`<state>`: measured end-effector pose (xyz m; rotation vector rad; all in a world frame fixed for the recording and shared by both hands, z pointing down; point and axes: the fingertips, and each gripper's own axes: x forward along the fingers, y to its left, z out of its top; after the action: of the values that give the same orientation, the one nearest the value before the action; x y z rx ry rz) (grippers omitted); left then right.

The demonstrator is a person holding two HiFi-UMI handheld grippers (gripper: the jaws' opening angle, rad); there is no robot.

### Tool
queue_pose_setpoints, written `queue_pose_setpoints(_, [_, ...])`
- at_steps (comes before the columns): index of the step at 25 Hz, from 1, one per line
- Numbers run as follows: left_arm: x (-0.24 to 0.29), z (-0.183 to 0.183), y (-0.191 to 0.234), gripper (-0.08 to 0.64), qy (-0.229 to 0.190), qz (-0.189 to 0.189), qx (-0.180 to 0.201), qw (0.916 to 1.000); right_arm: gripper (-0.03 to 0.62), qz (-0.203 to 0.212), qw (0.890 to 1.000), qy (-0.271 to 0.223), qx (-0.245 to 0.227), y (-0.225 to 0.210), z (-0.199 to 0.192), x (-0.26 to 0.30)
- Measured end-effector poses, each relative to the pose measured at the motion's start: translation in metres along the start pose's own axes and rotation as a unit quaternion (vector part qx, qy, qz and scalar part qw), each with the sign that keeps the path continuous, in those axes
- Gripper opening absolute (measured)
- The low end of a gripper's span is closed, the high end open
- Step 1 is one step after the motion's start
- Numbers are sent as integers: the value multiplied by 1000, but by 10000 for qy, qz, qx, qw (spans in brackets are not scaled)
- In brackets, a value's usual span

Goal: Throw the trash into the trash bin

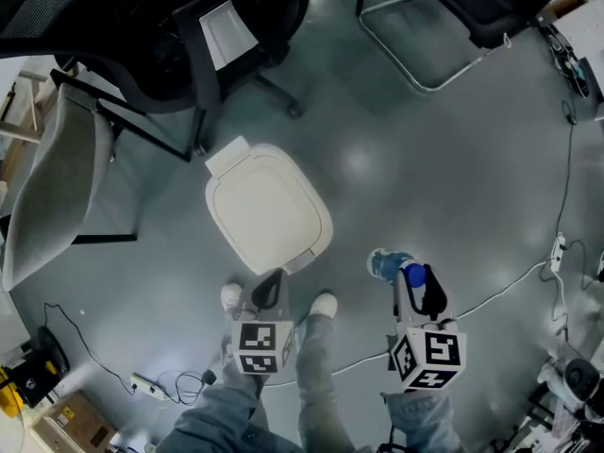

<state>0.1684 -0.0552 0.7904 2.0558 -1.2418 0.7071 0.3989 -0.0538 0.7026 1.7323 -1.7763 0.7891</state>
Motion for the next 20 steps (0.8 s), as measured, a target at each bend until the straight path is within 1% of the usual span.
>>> queue_pose_setpoints(4, [20, -5, -12, 9, 48, -4, -35, 10000, 194, 5, 10000, 20, 26, -8, 2, 6])
queue_pose_setpoints(9, [32, -13, -22, 9, 154, 88, -114, 9998, 195, -3, 10000, 67, 52, -20, -2, 13])
queue_pose_setpoints(14, [40, -27, -22, 9, 261, 230, -253, 9991, 195, -27, 9998, 119, 175, -30, -8, 17])
queue_pose_setpoints(17, [44, -33, -19, 9, 320, 347, -321, 9984, 195, -11, 9997, 159, 173, -34, -12, 18])
queue_pose_setpoints(20, [46, -37, -20, 9, 383, 381, -400, 9977, 195, -27, 9996, 191, 191, -40, -15, 18])
